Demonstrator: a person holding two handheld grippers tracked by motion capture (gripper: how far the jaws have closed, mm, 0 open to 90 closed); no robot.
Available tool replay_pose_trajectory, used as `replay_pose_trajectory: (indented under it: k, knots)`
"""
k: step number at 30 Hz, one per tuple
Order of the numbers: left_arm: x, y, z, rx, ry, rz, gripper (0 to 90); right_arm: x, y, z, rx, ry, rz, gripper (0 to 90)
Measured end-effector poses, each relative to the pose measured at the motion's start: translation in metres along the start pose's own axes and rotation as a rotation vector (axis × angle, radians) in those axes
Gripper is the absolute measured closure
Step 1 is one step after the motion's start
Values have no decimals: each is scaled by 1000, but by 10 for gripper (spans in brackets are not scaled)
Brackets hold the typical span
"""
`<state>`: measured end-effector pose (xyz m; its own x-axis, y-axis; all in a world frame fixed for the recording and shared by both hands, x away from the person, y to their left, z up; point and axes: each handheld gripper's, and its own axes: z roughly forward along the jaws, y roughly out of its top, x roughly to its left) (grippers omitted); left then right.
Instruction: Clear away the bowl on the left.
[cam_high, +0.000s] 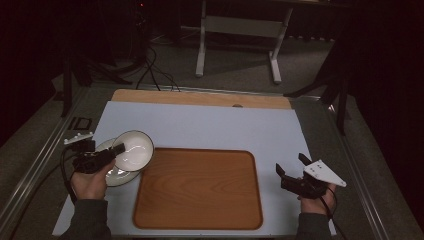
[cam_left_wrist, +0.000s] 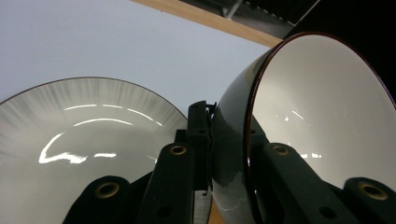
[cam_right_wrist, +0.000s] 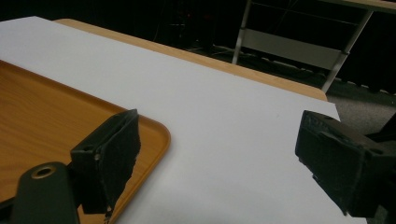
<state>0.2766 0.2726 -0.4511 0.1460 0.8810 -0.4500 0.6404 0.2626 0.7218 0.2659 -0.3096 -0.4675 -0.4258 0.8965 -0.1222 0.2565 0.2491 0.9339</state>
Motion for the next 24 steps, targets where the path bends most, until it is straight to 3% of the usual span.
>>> replay_pose_trajectory:
  k: [24]
  knots:
    - [-30,-5,13,35,-59,57,810,-1,0,-1,-6,-4,2,136]
